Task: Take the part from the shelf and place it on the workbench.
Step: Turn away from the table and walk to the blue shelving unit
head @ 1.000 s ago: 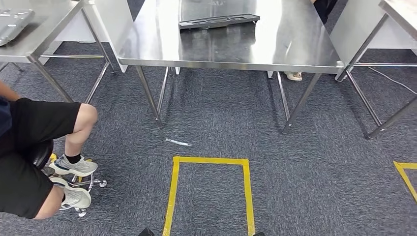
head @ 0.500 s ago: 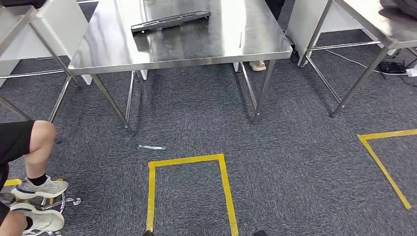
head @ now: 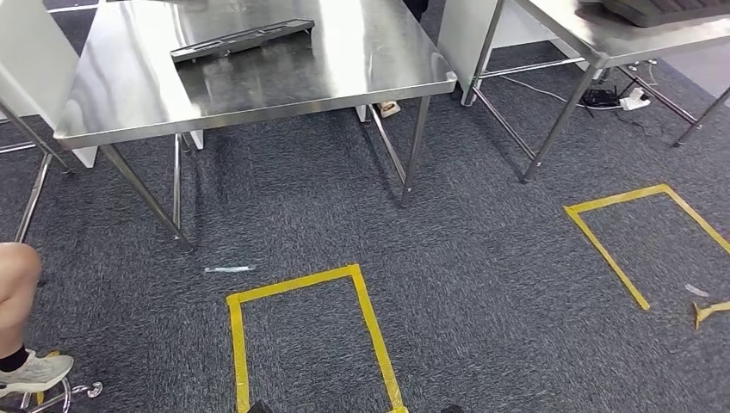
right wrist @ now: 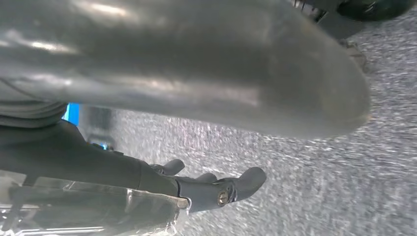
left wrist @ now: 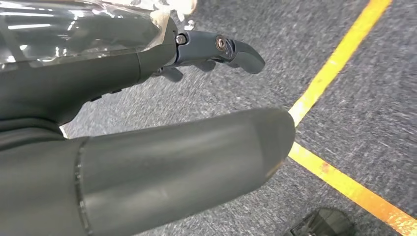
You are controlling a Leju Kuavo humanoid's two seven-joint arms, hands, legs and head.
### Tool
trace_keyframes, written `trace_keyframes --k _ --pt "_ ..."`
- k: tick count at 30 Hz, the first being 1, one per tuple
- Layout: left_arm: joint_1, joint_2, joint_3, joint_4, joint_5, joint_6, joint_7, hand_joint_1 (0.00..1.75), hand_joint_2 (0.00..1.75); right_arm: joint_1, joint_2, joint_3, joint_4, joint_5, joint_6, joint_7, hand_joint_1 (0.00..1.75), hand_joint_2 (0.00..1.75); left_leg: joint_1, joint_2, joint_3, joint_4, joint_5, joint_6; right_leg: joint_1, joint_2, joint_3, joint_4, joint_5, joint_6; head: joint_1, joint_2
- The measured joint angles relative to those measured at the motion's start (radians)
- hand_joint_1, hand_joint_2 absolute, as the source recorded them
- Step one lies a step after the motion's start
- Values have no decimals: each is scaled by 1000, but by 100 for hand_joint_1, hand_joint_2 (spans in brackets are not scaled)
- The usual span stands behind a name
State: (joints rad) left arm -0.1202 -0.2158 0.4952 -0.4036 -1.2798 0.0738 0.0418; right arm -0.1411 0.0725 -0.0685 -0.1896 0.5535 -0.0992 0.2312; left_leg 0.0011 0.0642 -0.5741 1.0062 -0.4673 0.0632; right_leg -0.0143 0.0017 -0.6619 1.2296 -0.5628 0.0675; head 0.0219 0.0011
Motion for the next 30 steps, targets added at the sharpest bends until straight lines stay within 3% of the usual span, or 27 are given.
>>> trace_keyframes --k 2,3,4,6,7,9,11,13,14,16,17,19,20,22,23,24,26,28,29,30 --pt "-1 -1 3 0 -3 -2 -1 0 0 -2 0 0 0 4 1 1 0 0 -4 23 1 2 0 -4 2 -39 86 -145 45 10 0 0" --pt "-2 -2 4 0 -6 -4 -1 0 0 -5 -1 -1 0 6 2 2 0 0 -7 33 2 4 -1 -8 4 -54 114 -198 60 6 -1 0" --pt "-3 -2 5 0 -9 -7 -2 0 0 -6 0 -2 0 8 2 2 0 0 -9 42 3 5 -1 -13 8 -63 126 -225 67 -1 -2 0" --pt "-5 -4 6 -1 -15 -12 -4 0 0 -5 -1 -6 0 9 2 2 0 0 -10 58 5 5 1 -22 10 -48 121 -231 73 -19 -3 0" --pt "-7 -5 6 -1 -17 -14 -4 0 0 -3 -2 -8 0 9 2 2 0 0 -8 55 4 7 -2 -28 5 -39 121 -233 77 -27 -3 0" --pt "-10 -7 7 -1 -20 -19 -6 0 0 -3 -3 -11 0 12 2 1 0 0 -1 11 -12 49 -40 -40 -5 -20 120 -237 88 -43 -4 0" --pt "-9 -7 8 -1 -23 -25 -9 0 0 -5 -2 -15 0 17 2 -2 0 0 5 -45 -58 166 -114 -50 -8 0 114 -236 96 -54 -6 0" --pt "-8 -7 9 -1 -27 -30 -10 0 0 -3 0 -18 0 20 2 -4 0 0 9 -62 -100 272 -157 -56 -8 24 107 -235 102 -55 -6 0" --pt "-8 -7 9 -1 -29 -31 -11 0 0 -1 0 -20 0 22 2 -5 0 0 11 -64 -100 279 -151 -58 -9 37 105 -234 104 -53 -6 0" --pt "-8 -7 11 -1 -33 -33 -11 0 0 2 -1 -24 0 24 2 -5 0 0 18 -77 -45 183 -92 -58 -12 63 103 -231 107 -48 -6 0" --pt "-8 -7 11 -1 -35 -33 -12 0 0 2 -1 -25 0 24 2 -6 0 0 22 -102 -8 114 -66 -58 -12 76 101 -229 109 -45 -6 0" --pt "-8 -7 12 -1 -36 -35 -12 0 0 -1 0 -26 0 24 2 -6 0 0 25 -144 36 24 -41 -55 -11 99 91 -224 113 -33 -6 0" --pt "-8 -8 12 -1 -37 -37 -13 0 0 -2 0 -27 0 25 2 -7 0 0 23 -153 40 13 -43 -51 -11 110 85 -224 117 -24 -5 0" --pt "-10 -10 13 -3 -39 -39 -13 0 0 2 -1 -32 0 25 0 -7 0 0 17 -130 37 8 -34 -35 -14 128 71 -231 126 -5 -5 0" --pt "-11 -11 14 -4 -41 -40 -13 0 0 4 -2 -36 0 26 -2 -8 0 0 17 -118 37 3 -28 -25 -14 120 63 -226 124 -1 -5 0" --pt "-12 -13 14 -5 -42 -42 -13 0 0 6 -2 -39 0 26 -3 -8 0 0 17 -103 36 -2 -22 -16 -13 98 46 -202 110 -1 -2 0" --pt "-13 -15 14 -6 -45 -45 -13 0 0 5 -1 -43 0 27 -5 -9 0 0 14 -71 31 -7 -16 -5 -9 38 -7 -89 53 -8 4 0" --pt "-12 -16 15 -6 -46 -47 -13 0 0 5 -1 -46 0 27 -5 -10 0 0 10 -38 25 -6 -14 -3 -8 14 -61 38 1 -8 7 0" --pt "-12 -16 15 -6 -46 -47 -13 0 0 7 -1 -48 0 27 -6 -10 0 0 8 -23 23 -6 -13 -2 -8 10 -65 60 -6 -4 7 0" --pt "-12 -16 15 -6 -46 -47 -13 0 0 9 -1 -49 0 27 -6 -10 0 0 8 -9 22 -6 -13 -2 -8 5 -45 38 3 3 7 0"
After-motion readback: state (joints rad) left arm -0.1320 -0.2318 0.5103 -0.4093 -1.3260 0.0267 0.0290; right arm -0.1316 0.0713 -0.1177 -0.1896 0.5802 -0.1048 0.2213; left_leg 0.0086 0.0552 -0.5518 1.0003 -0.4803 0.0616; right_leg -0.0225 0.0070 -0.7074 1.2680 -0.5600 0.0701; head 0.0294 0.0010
